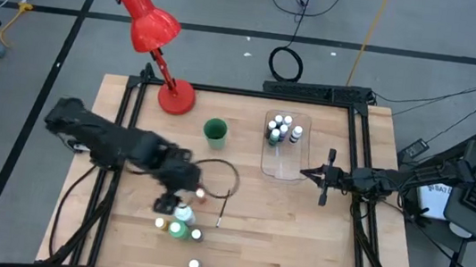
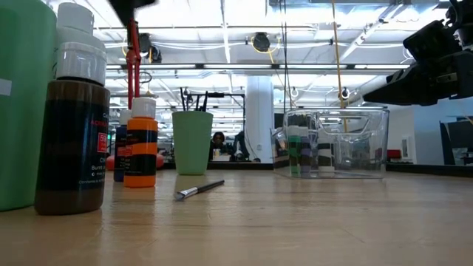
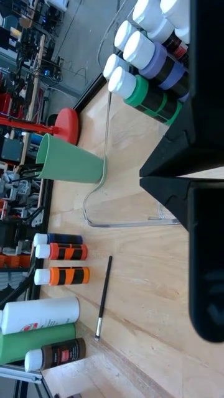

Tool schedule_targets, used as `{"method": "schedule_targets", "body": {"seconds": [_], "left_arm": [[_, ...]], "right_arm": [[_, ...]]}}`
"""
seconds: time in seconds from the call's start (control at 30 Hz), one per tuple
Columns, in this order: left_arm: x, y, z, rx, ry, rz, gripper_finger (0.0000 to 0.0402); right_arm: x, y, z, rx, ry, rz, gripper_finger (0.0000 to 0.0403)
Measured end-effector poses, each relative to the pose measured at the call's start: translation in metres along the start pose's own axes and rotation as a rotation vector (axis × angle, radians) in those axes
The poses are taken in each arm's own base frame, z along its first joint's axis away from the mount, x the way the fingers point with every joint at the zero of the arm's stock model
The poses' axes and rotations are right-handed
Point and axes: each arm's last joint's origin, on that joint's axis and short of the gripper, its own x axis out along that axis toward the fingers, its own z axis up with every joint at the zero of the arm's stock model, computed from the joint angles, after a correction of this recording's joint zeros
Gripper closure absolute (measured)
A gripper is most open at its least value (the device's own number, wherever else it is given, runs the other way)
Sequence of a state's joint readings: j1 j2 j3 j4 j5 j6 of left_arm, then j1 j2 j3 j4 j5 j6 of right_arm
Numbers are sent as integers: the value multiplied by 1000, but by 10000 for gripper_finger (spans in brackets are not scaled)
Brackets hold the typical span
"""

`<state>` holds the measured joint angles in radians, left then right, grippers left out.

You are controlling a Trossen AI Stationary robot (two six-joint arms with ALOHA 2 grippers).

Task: Pick & Place Paint Supplies
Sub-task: Put the yellow paint bottle into the transparent bin

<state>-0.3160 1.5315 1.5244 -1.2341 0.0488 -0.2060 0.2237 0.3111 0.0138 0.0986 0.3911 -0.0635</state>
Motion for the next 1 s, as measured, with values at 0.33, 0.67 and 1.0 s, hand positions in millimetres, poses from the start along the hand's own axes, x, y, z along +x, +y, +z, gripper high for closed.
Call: {"method": "schedule_targets", "body": {"seconds": [0.33, 0.67, 1.0], "left_arm": [[1, -62, -82, -161, -237, 35, 105], [72, -73, -116, -245, -244, 18, 105], [92, -77, -130, -226, -256, -36, 105]], "right_arm": [[0, 0, 0, 0, -1, 0, 399], [0, 0, 1, -26, -6, -1, 399], [0, 0, 1, -25, -8, -1, 399]]}}
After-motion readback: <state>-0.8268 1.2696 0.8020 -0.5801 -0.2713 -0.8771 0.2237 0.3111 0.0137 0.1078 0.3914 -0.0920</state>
